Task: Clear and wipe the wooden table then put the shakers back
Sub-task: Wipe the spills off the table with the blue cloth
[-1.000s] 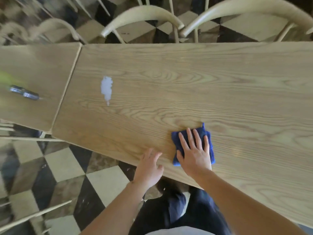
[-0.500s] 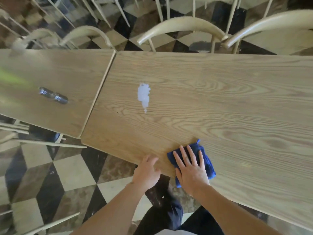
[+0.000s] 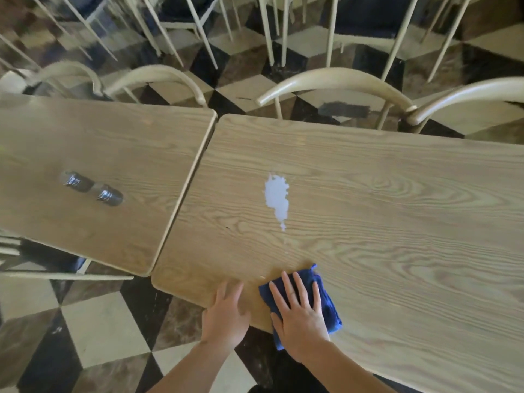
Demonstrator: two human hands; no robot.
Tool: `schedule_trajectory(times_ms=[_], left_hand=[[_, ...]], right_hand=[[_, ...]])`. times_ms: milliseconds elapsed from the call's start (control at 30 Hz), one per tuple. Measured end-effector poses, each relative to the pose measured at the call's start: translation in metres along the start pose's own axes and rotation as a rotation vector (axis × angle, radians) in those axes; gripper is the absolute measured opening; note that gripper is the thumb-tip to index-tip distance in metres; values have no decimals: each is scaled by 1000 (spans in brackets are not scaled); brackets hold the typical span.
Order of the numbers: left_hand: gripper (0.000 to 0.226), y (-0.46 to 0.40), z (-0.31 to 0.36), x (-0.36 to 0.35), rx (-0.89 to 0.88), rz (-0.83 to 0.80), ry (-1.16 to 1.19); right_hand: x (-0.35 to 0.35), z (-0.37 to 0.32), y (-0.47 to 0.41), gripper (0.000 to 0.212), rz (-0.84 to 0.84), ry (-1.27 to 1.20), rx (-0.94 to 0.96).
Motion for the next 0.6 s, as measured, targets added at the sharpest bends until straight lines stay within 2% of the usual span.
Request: schedule_trajectory(times_ms=[133, 300, 500, 600], left_hand=[[73, -34, 5, 25, 4, 37, -6], [67, -71, 5, 53, -13, 151, 4], [67, -115, 2, 70, -242, 249, -140], [64, -135, 14, 78, -407, 302, -141]], right_hand=[[8, -14, -39, 62, 39, -35, -52], [10, -23, -58, 64, 99, -102, -146], [4, -29, -61, 65, 181, -80, -283], [3, -35, -66, 64, 238, -79, -461]])
Point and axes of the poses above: each hand's wrist, its own y-axis away from the middle knuckle, its own x-axis out of the back of the hand, z = x × y, the point moved 2 cm from there along -y, towards the middle knuckle, and after that the axes turned 11 degrees about x, right-handed, at the moved point
